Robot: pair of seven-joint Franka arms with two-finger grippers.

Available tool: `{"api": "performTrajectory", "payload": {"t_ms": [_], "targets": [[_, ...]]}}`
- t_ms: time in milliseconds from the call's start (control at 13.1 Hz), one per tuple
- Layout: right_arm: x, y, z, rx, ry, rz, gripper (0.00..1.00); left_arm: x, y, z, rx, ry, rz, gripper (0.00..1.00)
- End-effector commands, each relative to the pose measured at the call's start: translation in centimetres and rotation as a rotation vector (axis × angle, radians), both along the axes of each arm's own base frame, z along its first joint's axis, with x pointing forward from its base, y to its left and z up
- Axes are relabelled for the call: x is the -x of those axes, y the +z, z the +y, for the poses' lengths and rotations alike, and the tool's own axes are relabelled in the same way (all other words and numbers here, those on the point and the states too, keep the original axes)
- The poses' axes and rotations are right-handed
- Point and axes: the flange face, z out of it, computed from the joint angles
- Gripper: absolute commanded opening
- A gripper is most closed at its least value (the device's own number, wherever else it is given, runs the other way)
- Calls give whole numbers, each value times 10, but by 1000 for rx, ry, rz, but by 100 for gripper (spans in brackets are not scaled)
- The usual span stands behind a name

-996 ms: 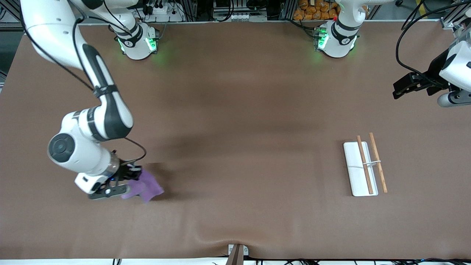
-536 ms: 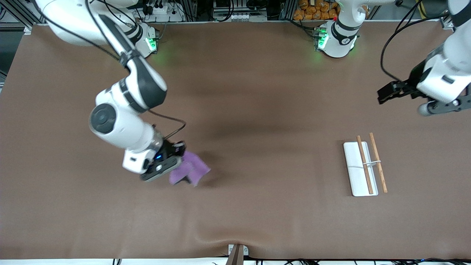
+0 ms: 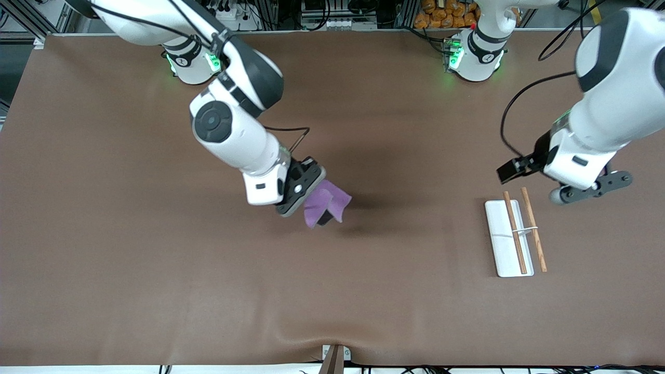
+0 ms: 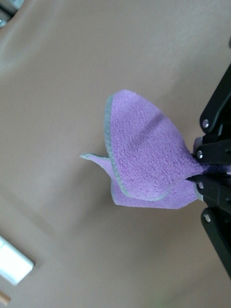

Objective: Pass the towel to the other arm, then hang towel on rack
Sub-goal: 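Lift the towel with the right gripper while the left gripper reaches inward, then carry the towel toward the left gripper and grasp it with the left gripper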

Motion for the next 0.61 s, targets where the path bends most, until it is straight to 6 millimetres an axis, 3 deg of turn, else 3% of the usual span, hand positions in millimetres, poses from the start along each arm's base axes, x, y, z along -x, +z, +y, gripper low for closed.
{"api": "performTrajectory", "payload": {"t_ms": [0,307,536], "targets": [[3,16,20,-43,19,-58,0,-10,-13,-31,28,85,-28,100],[5,14,23,-50,20,-58,0,-27,-32,-85,62,286,-49,100],[17,23,43,-72,45,-81,0,-41,-50,-117,140,486,-69,100]]}}
